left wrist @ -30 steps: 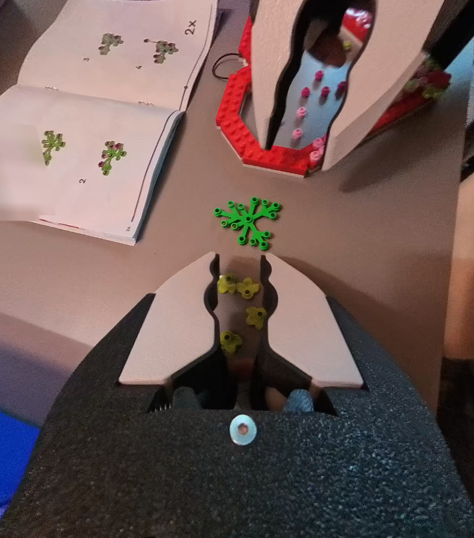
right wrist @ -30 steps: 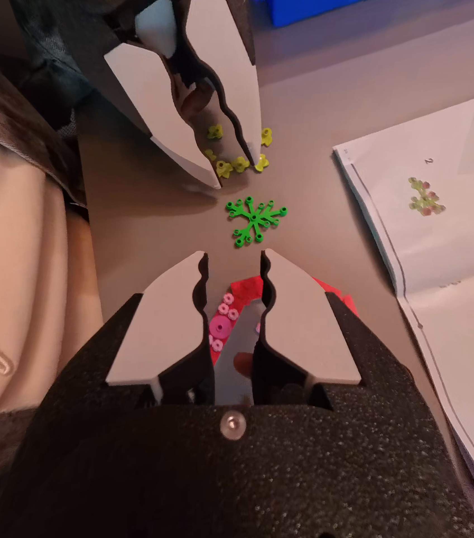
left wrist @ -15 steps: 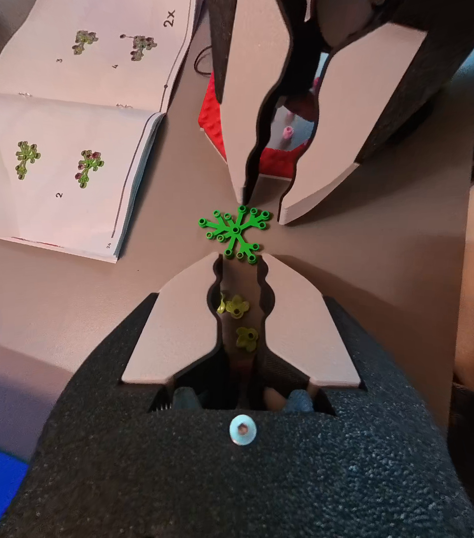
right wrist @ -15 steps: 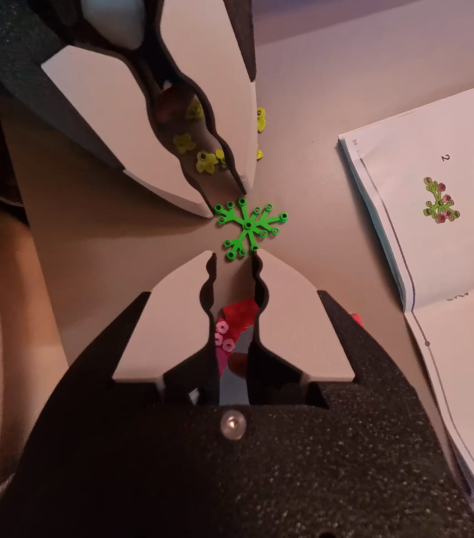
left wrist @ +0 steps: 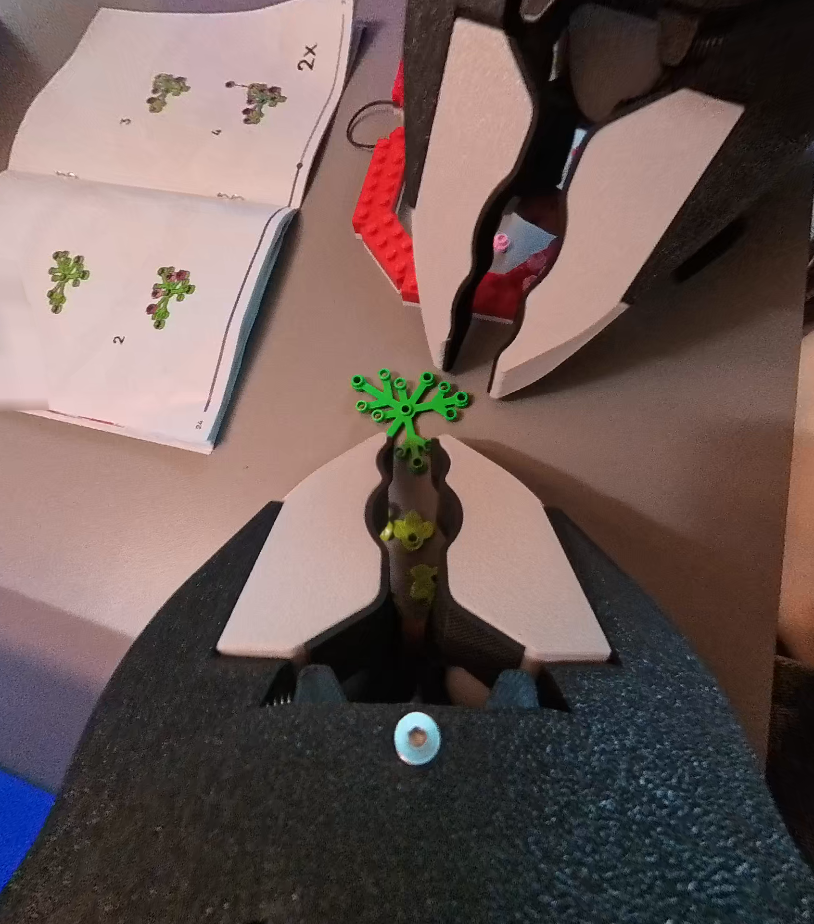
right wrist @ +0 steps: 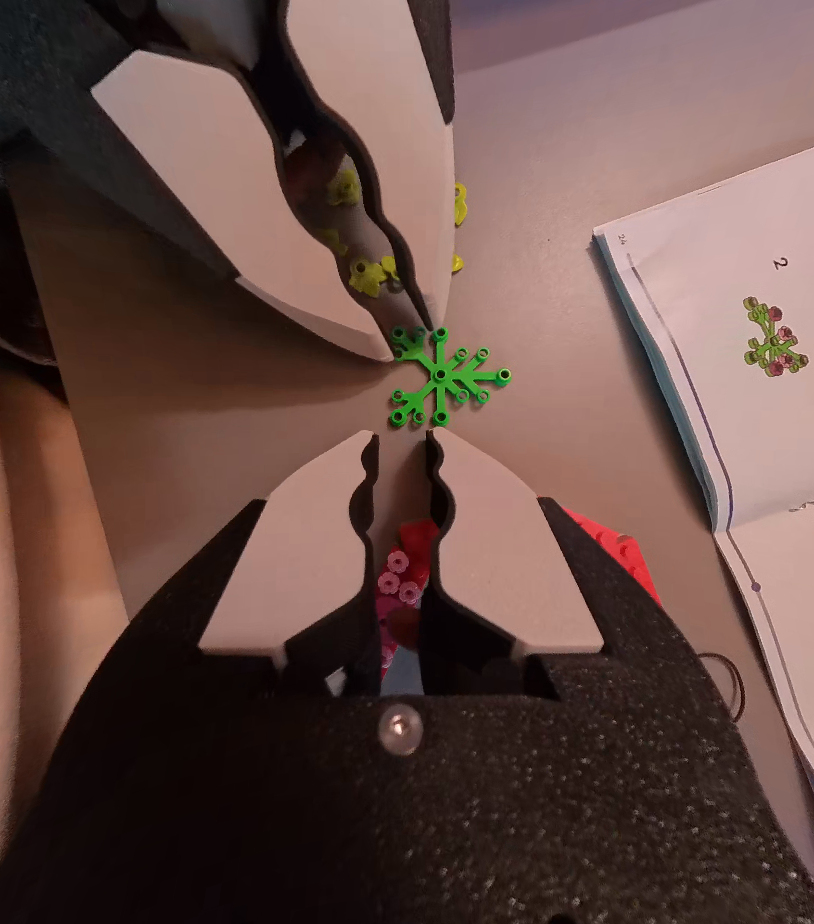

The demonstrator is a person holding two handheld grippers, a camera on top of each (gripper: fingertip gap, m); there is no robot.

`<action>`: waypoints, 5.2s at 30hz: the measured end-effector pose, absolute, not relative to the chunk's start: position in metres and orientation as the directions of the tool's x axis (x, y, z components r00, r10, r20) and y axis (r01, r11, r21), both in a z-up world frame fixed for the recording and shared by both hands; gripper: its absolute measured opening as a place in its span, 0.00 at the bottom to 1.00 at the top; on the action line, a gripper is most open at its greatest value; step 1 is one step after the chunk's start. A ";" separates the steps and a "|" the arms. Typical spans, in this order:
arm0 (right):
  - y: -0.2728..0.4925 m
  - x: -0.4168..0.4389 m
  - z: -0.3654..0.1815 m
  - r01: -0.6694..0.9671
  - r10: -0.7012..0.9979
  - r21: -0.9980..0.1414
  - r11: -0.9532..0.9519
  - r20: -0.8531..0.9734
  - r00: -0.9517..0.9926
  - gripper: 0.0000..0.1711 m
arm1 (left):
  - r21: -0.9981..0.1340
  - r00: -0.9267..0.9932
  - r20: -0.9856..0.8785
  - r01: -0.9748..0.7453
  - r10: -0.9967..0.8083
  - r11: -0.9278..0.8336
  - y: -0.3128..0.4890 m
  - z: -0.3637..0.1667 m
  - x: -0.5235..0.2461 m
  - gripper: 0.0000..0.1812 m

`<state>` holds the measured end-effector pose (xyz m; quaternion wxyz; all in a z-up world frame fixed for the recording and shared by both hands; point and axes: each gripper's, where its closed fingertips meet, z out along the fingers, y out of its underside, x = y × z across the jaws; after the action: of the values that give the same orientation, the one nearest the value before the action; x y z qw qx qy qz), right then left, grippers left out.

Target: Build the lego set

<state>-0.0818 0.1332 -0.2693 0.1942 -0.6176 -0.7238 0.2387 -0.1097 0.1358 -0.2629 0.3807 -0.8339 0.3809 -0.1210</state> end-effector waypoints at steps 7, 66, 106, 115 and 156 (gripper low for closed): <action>0.132 -0.082 -0.271 0.804 0.988 -0.585 0.103 -0.031 -0.149 0.11 | -0.712 0.672 -0.080 -0.556 -0.737 -0.429 0.134 -0.267 -0.108 0.08; 0.180 -0.005 -0.266 0.858 0.987 -0.498 0.125 -0.026 -0.159 0.06 | -0.753 0.680 -0.074 -0.518 -0.729 -0.406 0.135 -0.257 -0.106 0.09; 0.179 -0.004 -0.266 0.887 0.962 -0.388 0.251 -0.002 -0.274 0.08 | -0.730 0.666 -0.104 -0.555 -0.739 -0.398 0.133 -0.263 -0.103 0.07; 0.178 -0.004 -0.268 0.889 0.962 -0.385 0.248 -0.009 -0.273 0.07 | -0.738 0.665 -0.100 -0.548 -0.740 -0.393 0.133 -0.262 -0.102 0.07; 0.178 -0.003 -0.272 0.890 0.964 -0.386 0.242 -0.010 -0.267 0.03 | -0.753 0.666 -0.098 -0.536 -0.740 -0.383 0.132 -0.258 -0.102 0.07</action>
<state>-0.0029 0.1779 -0.2724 0.1153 -0.5944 -0.7797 0.1596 -0.1019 0.1323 -0.2579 0.3974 -0.8215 0.3883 -0.1282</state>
